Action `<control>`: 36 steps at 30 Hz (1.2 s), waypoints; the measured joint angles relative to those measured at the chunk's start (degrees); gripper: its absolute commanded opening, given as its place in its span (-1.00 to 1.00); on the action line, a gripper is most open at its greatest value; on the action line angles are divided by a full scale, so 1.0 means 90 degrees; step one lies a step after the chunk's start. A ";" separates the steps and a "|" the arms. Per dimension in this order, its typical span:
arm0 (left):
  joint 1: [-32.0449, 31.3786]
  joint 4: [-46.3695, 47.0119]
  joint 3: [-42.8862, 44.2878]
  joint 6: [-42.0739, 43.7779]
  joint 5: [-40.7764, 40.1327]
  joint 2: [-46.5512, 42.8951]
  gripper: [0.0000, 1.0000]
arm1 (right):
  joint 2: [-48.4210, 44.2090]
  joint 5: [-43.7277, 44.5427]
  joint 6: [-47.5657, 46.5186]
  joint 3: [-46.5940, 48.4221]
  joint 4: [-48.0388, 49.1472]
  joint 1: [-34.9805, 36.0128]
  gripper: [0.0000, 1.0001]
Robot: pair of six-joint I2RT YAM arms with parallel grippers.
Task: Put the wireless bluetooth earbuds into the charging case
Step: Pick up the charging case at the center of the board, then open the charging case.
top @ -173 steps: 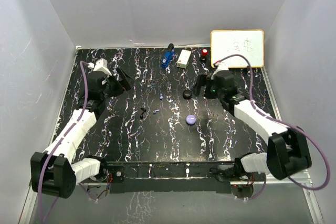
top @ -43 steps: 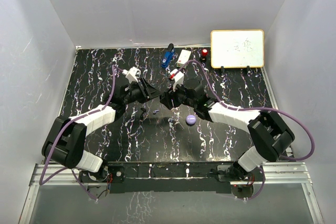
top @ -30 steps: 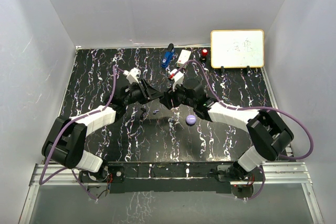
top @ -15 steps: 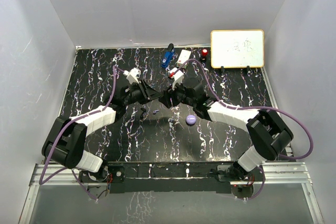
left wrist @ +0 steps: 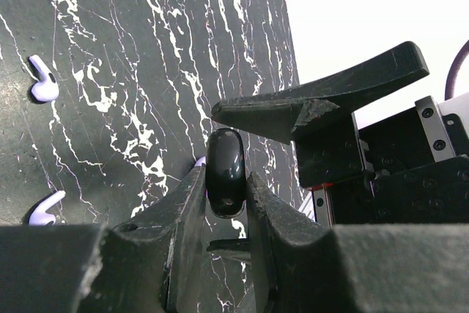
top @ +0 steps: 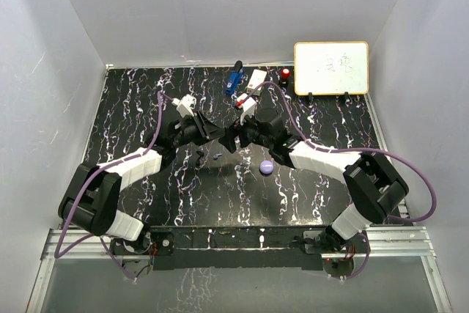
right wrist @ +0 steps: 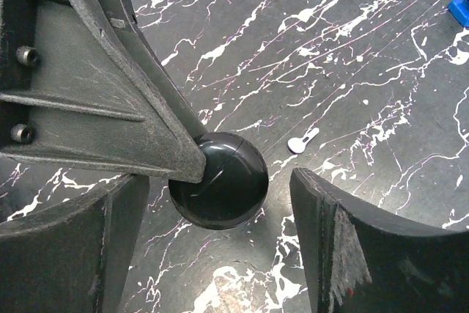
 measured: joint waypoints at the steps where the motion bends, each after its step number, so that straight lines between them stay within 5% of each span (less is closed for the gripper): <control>1: -0.0005 -0.0002 -0.0005 0.0000 -0.0002 -0.0002 -1.00 | 0.0000 0.0010 0.0012 0.0000 0.0000 -0.0002 0.61; 14: -0.0015 -0.0357 -0.0022 0.0177 -0.0274 -0.0270 -1.00 | -0.0840 0.0561 0.0464 -0.0070 -0.0418 -0.0175 0.97; 21: -0.0015 -0.0328 -0.0022 0.0185 -0.0304 -0.0328 -1.00 | -0.1773 0.0998 0.1134 -0.0146 -0.0636 -0.0631 0.97; 36: -0.0015 0.0216 -0.0066 -0.0073 0.0002 -0.0328 -1.00 | -0.1183 0.1039 0.1732 -0.0146 -0.1275 -0.0622 0.97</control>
